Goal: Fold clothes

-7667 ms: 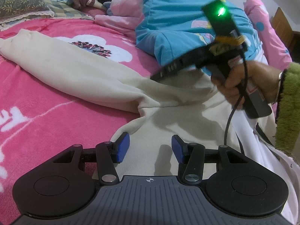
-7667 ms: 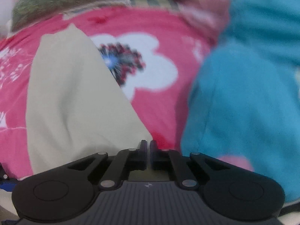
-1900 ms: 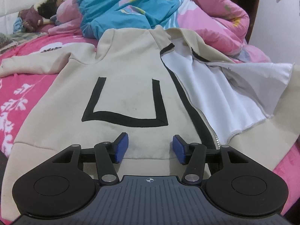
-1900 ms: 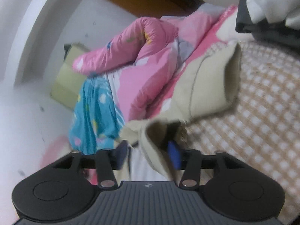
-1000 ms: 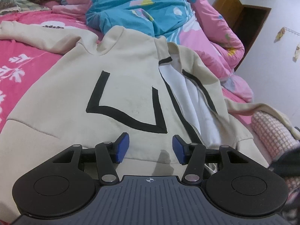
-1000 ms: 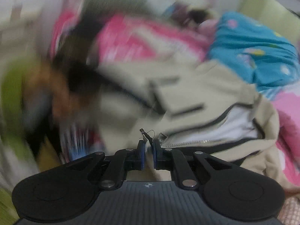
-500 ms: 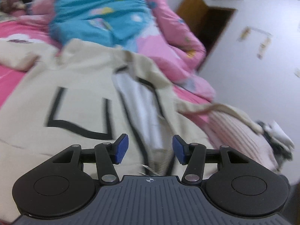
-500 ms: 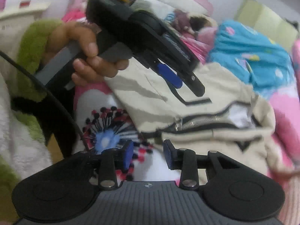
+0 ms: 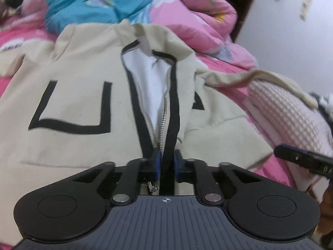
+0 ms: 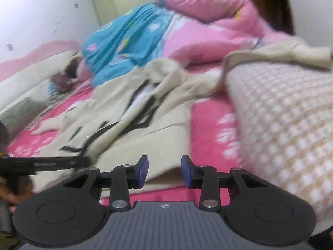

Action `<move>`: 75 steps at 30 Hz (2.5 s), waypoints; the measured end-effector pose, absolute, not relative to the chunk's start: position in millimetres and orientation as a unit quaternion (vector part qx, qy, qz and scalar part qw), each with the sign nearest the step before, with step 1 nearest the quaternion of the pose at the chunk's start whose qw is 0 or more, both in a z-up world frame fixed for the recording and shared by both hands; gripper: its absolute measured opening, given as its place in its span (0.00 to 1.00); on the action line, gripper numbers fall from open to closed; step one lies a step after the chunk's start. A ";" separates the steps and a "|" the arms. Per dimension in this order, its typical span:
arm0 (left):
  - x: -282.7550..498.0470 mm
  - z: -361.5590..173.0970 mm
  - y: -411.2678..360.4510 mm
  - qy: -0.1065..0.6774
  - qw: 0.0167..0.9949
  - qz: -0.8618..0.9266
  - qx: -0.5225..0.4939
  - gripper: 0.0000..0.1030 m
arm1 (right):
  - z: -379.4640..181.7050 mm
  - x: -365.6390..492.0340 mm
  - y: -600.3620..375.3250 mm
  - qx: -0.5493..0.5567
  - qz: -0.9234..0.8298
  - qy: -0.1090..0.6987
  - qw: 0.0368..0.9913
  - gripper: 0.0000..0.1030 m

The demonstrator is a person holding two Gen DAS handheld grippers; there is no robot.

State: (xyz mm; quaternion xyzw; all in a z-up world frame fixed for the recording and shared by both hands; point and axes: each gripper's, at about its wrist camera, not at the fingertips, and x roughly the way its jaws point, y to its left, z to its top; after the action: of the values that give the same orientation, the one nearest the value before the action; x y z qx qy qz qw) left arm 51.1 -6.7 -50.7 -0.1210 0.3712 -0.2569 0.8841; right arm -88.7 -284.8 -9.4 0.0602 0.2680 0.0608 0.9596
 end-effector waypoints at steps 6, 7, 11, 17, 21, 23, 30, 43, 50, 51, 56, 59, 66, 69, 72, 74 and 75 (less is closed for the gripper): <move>57.5 -58.3 34.9 0.398 0.843 -0.232 -0.276 0.07 | -18.5 -83.7 -307.8 0.090 0.008 0.266 0.960 0.34; 58.3 -62.2 40.2 0.403 0.837 -0.225 -0.293 0.07 | -20.2 -83.0 -309.8 0.093 0.006 0.269 0.959 0.32; 50.5 -64.9 37.9 0.384 0.847 -0.240 -0.280 0.07 | -6.1 -75.1 -307.3 0.082 0.018 0.261 0.962 0.32; 36.2 -58.6 24.4 0.332 0.876 -0.279 -0.212 0.07 | 41.6 -2.2 -271.5 0.033 0.080 0.233 0.969 0.32; 21.1 -57.1 -1.3 0.279 0.904 -0.311 -0.093 0.07 | 63.4 58.9 -235.8 -0.014 0.121 0.227 0.966 0.32; 13.2 -56.9 -14.8 0.250 0.911 -0.325 -0.030 0.07 | 60.5 93.1 -218.0 -0.027 0.141 0.238 0.960 0.32; 10.1 -69.9 -26.9 0.219 0.911 -0.349 0.020 0.09 | -8.9 189.1 -213.9 -0.078 0.084 0.333 0.936 0.31; 29.2 -85.0 0.4 0.241 0.888 -0.381 -0.094 0.10 | -22.8 247.3 -174.1 -0.262 0.074 0.300 0.914 0.35; 34.4 -93.0 12.0 0.248 0.871 -0.399 -0.144 0.11 | -39.9 306.8 -185.8 -0.213 0.041 0.316 0.924 0.34; 34.8 -93.6 12.9 0.248 0.869 -0.401 -0.147 0.11 | -38.1 310.3 -192.5 -0.194 0.037 0.318 0.927 0.13; 36.9 -96.9 16.8 0.249 0.863 -0.404 -0.171 0.10 | 5.4 299.1 -220.8 -0.107 0.048 0.273 0.955 0.06; 38.7 -97.4 23.9 0.249 0.851 -0.413 -0.206 0.08 | 46.8 294.6 -236.0 -0.027 0.102 0.238 0.965 0.05; 42.3 -95.6 47.1 0.233 0.824 -0.430 -0.287 0.08 | 91.7 334.8 -243.8 0.121 0.180 0.209 0.954 0.04; 46.5 -99.2 55.8 0.237 0.816 -0.427 -0.309 0.08 | 80.1 361.8 -234.0 0.147 0.188 0.223 0.945 0.04; 48.3 -103.1 60.5 0.246 0.811 -0.424 -0.319 0.08 | 57.8 387.7 -218.4 0.147 0.184 0.245 0.940 0.04; 47.4 -104.0 59.5 0.250 0.811 -0.425 -0.316 0.08 | 39.6 400.4 -206.6 0.134 0.179 0.263 0.939 0.04; 46.8 -104.1 58.6 0.251 0.811 -0.425 -0.314 0.08 | 29.1 406.3 -201.5 0.129 0.176 0.274 0.937 0.04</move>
State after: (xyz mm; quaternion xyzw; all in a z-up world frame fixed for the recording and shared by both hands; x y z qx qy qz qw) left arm 46.8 58.6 -104.1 -0.3139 0.2507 -0.4254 0.8110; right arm 406.3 -201.5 29.1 0.1292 0.2742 0.1759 0.9366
